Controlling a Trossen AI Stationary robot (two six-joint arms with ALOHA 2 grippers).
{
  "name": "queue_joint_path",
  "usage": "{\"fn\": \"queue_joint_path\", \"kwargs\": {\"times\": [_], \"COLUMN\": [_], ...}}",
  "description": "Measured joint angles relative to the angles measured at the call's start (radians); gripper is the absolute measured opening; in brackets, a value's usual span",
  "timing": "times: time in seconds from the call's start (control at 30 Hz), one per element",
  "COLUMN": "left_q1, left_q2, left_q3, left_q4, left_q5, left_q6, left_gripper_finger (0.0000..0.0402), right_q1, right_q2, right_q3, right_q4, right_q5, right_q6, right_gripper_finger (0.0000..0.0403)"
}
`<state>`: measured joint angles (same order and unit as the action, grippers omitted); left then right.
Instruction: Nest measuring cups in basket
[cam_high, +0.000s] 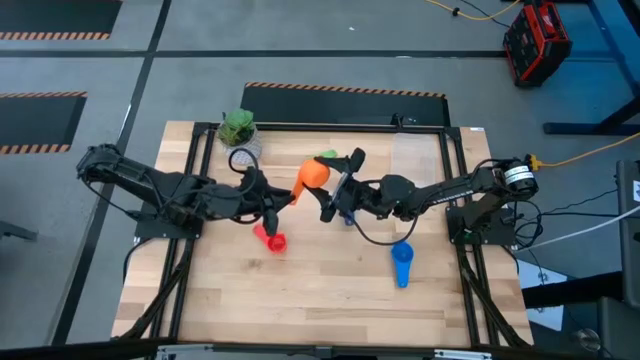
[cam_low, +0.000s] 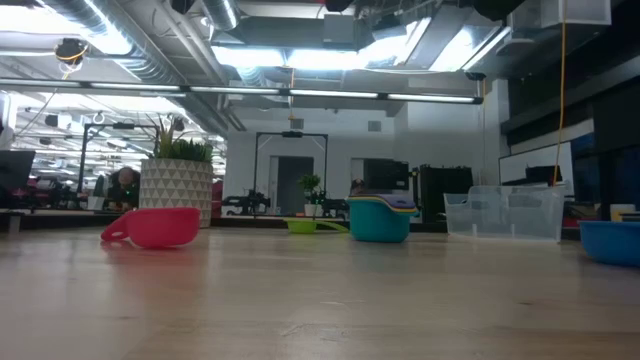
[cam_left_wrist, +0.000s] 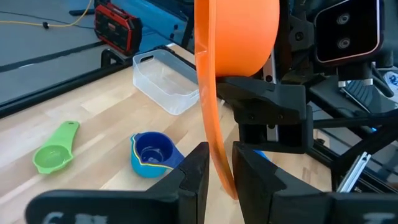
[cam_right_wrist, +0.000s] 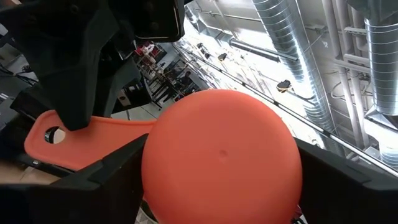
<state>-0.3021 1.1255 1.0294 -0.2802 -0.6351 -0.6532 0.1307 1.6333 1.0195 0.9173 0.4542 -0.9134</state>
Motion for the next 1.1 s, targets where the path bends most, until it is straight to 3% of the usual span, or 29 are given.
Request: {"fn": "queue_joint_path", "kwargs": {"times": [0.3,0.57,1.1], "left_q1": [0.036,0.038,0.038], "left_q2": [0.050,0.076,0.077], "left_q3": [0.000,0.000,0.000], "left_q4": [0.003,0.005,0.000], "left_q5": [0.009,-0.007,-0.014], "left_q6": [0.008,0.028,0.033], "left_gripper_finger": [0.0059,0.0009,0.0005], "right_q1": [0.000,0.000,0.001], "right_q2": [0.000,0.000,-0.001], "right_q3": [0.000,0.000,0.000], "right_q4": [0.000,-0.014,-0.024], "right_q5": [0.004,0.004,-0.006], "right_q6": [0.000,-0.008,-0.006], "right_gripper_finger": [0.0330,0.0330,0.0351]}}
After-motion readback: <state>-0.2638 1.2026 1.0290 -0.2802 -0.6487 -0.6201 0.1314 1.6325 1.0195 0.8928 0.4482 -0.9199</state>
